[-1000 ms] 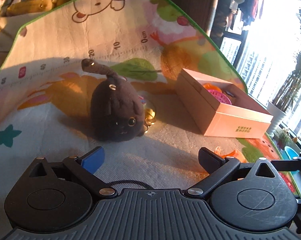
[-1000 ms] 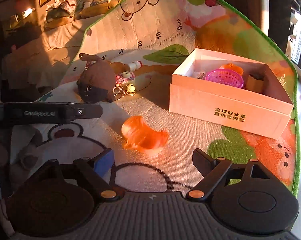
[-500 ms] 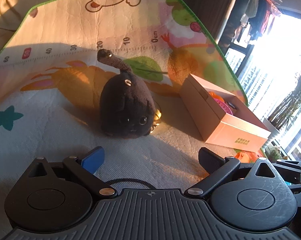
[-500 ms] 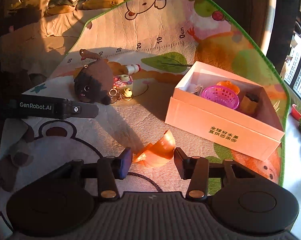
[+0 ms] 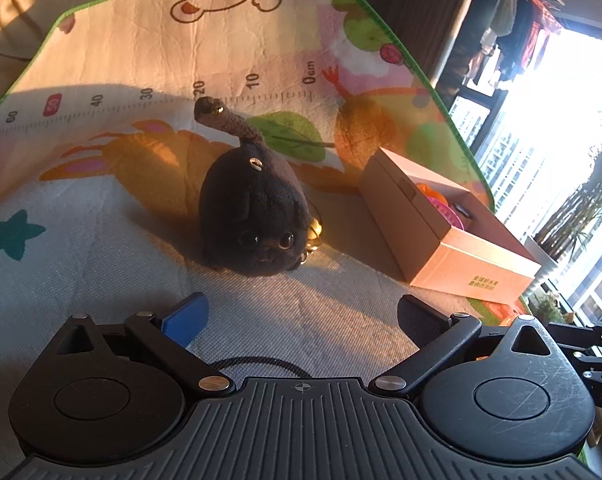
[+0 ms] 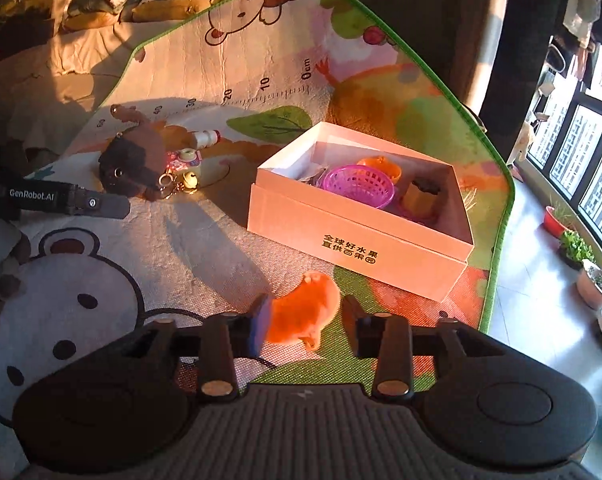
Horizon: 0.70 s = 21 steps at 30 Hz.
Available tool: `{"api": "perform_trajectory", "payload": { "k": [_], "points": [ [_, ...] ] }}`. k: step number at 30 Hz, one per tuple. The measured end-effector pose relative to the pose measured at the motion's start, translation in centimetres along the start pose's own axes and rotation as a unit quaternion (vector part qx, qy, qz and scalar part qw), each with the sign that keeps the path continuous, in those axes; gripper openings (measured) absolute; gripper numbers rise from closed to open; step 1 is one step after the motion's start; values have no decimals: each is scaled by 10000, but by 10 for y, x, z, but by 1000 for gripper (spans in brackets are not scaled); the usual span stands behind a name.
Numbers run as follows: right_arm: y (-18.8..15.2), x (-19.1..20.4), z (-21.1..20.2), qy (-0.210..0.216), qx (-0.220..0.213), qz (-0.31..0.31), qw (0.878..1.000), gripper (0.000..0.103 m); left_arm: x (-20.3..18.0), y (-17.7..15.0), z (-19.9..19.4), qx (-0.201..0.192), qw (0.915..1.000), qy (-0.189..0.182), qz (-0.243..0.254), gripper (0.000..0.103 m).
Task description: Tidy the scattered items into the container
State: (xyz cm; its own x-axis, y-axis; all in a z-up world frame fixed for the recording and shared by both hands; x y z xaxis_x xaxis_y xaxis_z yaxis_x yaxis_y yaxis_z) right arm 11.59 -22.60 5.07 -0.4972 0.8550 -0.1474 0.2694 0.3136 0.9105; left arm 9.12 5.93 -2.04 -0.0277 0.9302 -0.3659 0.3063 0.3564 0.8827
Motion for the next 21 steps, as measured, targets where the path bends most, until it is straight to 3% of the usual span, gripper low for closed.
{"api": "perform_trajectory", "payload": {
  "k": [5,9,11,14,17,20,21],
  "points": [
    [-17,-9,-1,6,75,414,9991,65,-1,-1,0,-7,10000,-23,-49,103],
    [-27,2,8,-2,-9,42,10000,78,0,-1,1,-3,10000,-24,-50,103],
    [-28,6,16,-27,-24,-240,9997,78,-1,-1,1,3,10000,-17,-38,103],
    [-27,-4,31,-19,72,-1,10000,78,-2,-1,2,19,10000,-1,-3,103],
    [-23,-7,38,53,59,56,10000,66,-1,-1,2,29,10000,6,15,103],
    [-23,3,43,227,97,-121,9996,62,-1,-2,2,30,10000,5,13,103],
    [-23,5,45,252,120,-188,9994,55,-1,-2,2,32,10000,6,21,103]
  ]
}}
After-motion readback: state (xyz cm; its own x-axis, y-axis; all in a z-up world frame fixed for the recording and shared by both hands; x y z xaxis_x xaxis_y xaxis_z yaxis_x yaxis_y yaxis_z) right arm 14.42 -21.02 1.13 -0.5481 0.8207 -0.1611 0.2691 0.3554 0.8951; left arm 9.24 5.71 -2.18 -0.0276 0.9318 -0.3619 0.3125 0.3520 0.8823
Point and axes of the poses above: each gripper's, at about its wrist camera, not at the fingertips, and z roughly the way its jaws point, x to its left, y to its top, the point moved 5 cm from there along z, roughly the way its jaws point, and after that the axes turned 15 degrees about -x, right-handed, at the moved point
